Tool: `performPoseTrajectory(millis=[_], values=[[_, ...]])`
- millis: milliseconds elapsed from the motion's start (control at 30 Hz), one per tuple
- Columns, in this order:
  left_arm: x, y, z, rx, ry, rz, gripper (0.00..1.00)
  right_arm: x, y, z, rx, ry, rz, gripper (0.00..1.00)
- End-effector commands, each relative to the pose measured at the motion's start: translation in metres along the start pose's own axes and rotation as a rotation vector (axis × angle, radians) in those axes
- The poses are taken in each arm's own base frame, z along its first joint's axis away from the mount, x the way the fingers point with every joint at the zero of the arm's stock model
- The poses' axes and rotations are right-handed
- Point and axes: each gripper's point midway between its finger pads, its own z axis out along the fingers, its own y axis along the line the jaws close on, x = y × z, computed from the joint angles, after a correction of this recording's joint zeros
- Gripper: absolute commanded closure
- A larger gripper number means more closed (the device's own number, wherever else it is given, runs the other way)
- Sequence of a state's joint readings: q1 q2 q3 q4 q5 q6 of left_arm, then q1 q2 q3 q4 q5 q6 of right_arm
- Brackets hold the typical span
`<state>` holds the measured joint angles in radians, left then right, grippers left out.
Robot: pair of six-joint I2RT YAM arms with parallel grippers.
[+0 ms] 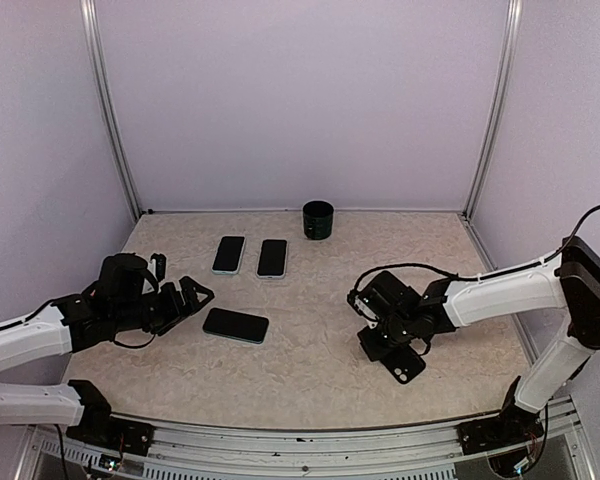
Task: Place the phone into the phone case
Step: Press the phone case at the center of the board, then place the phone case at the center of the board.
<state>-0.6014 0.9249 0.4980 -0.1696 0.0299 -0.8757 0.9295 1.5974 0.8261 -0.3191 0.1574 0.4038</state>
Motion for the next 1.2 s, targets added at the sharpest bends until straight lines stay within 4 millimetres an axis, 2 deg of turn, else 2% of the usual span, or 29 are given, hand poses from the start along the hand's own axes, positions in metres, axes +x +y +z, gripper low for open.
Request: performPoseTrajectory(millis=[0,300,333,533,967,1067,1167], values=[[-0.003,-0.005,-0.001,0.029,-0.008,-0.017,0.01,-0.026,0.031,0.001,-0.084,-0.046,-0.178,1.0],[-0.001,-0.003,-0.003,0.033,-0.007,-0.044,0.01,-0.06,0.066,0.014,-0.176,-0.076,-0.479,1.0],[-0.001,-0.003,-0.004,0.032,-0.009,-0.044,0.01,-0.069,0.07,0.013,-0.182,-0.093,-0.505,1.0],[0.001,0.002,-0.009,0.024,-0.014,-0.055,0.01,-0.083,0.1,0.015,-0.311,-0.126,-0.63,1.0],[0.001,0.009,-0.015,0.017,-0.04,-0.075,0.01,-0.073,0.139,0.026,-0.403,-0.119,-0.786,1.0],[0.002,0.007,-0.015,0.026,-0.036,-0.082,0.01,-0.071,0.139,0.029,-0.381,-0.11,-0.79,1.0],[0.002,0.008,-0.014,0.025,-0.038,-0.077,0.01,-0.081,0.126,0.036,-0.281,-0.105,-0.749,1.0]])
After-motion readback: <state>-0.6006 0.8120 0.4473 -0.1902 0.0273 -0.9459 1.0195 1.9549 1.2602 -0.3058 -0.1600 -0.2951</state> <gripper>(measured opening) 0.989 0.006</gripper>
